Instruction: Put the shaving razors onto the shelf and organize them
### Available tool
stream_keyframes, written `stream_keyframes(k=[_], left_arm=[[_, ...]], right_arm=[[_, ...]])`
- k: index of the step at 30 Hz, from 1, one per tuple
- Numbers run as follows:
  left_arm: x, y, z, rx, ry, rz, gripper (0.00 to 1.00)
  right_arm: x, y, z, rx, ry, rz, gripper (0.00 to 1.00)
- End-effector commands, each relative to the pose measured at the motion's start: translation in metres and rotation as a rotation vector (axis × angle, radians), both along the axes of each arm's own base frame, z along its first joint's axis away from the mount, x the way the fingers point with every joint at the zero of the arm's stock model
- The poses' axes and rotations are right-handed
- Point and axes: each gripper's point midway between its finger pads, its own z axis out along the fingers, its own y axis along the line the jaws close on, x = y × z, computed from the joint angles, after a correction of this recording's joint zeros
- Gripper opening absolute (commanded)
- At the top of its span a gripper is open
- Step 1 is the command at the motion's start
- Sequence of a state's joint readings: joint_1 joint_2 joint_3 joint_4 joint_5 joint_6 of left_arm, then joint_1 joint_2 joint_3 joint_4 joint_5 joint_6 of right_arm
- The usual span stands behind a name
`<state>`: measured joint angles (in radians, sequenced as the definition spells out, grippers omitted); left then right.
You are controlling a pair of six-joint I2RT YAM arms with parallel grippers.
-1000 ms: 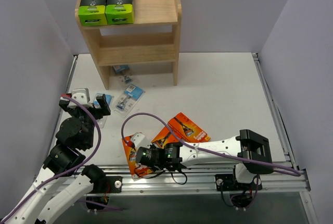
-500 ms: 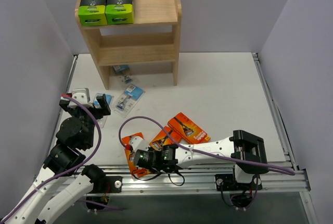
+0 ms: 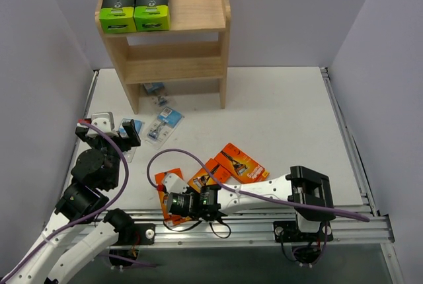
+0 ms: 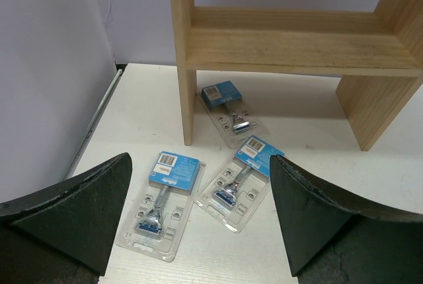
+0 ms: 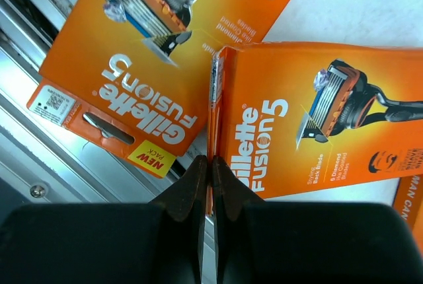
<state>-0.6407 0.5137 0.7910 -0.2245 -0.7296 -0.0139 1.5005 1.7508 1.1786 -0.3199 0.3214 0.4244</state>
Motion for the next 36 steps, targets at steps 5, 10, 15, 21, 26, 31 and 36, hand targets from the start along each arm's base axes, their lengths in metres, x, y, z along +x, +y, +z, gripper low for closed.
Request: stream_keyframes(k=[5,10,15,21,26,31,36], left_arm=[[0.0,-0.001,0.01,-0.017,-0.035,-0.001,0.94],[0.0,-0.001,0.01,-0.017,-0.032,-0.003,0.94],[0.0,-0.002,0.009,-0.015,-0.029,-0.01,0.94],[0.003,-0.016,0.01,-0.009,-0.015,-0.083,0.94],[0.0,-0.041,0.013,-0.008,-0.023,-0.225,0.94],[-0.015,-0.069,0.023,-0.009,-0.086,-0.411,0.94],[-0.027,-0.087,0.027,0.022,-0.12,-0.531,0.94]], right_arm=[[0.018,0.011,0.079,0.12,-0.129,-0.02,0.0],[0.03,0.009,0.14,0.273,-0.208,-0.043,0.0],[0.043,-0.003,0.191,0.406,-0.301,-0.076,0.0],[0.04,-0.016,0.237,0.568,-0.327,-0.024,0.0],[0.03,-0.031,0.269,0.661,-0.326,0.047,0.0],[0.027,-0.049,0.301,0.748,-0.347,0.068,0.0],[0.027,-0.056,0.319,0.764,-0.358,0.087,0.0]])
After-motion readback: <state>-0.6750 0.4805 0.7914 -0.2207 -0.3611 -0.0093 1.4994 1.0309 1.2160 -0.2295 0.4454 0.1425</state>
